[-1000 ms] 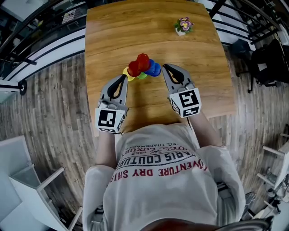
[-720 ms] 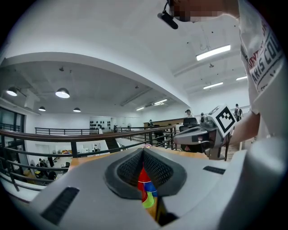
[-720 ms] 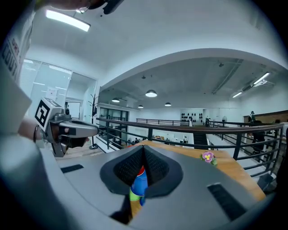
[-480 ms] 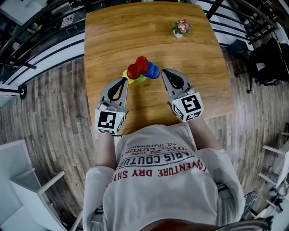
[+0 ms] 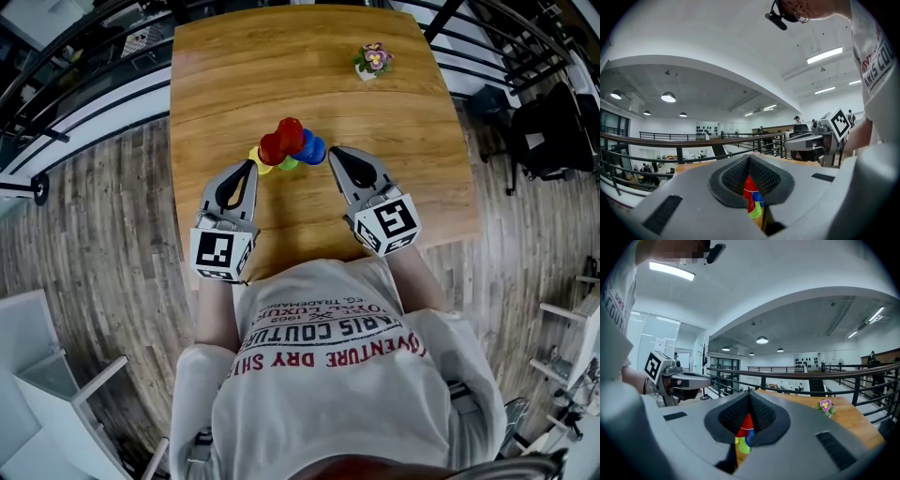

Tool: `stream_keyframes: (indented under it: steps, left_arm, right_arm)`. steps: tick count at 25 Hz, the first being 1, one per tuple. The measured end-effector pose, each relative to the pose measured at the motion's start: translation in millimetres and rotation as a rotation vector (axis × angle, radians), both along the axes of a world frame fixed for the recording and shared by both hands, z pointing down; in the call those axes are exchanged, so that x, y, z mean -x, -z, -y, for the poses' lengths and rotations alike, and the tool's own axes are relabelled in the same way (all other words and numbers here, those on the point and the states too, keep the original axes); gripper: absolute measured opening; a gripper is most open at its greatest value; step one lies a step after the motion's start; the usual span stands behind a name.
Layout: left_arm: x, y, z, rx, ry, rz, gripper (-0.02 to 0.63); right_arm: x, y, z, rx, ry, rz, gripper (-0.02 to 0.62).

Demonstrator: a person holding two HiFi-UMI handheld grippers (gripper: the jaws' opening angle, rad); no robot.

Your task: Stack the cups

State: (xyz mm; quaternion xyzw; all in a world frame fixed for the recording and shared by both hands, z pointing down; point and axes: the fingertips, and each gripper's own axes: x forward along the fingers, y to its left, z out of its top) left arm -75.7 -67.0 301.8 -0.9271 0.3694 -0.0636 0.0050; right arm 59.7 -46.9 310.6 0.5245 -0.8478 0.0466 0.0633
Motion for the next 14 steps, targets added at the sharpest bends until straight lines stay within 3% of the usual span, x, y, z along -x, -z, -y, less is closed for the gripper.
stream_keyframes:
  steps: [14]
  left_arm:
    - [-7.1, -3.6, 2.1, 0.01, 0.002, 0.021, 0.017]
  right_arm:
    - [-6.3, -5.0, 6.5, 0.014, -0.018, 0.019, 0.026]
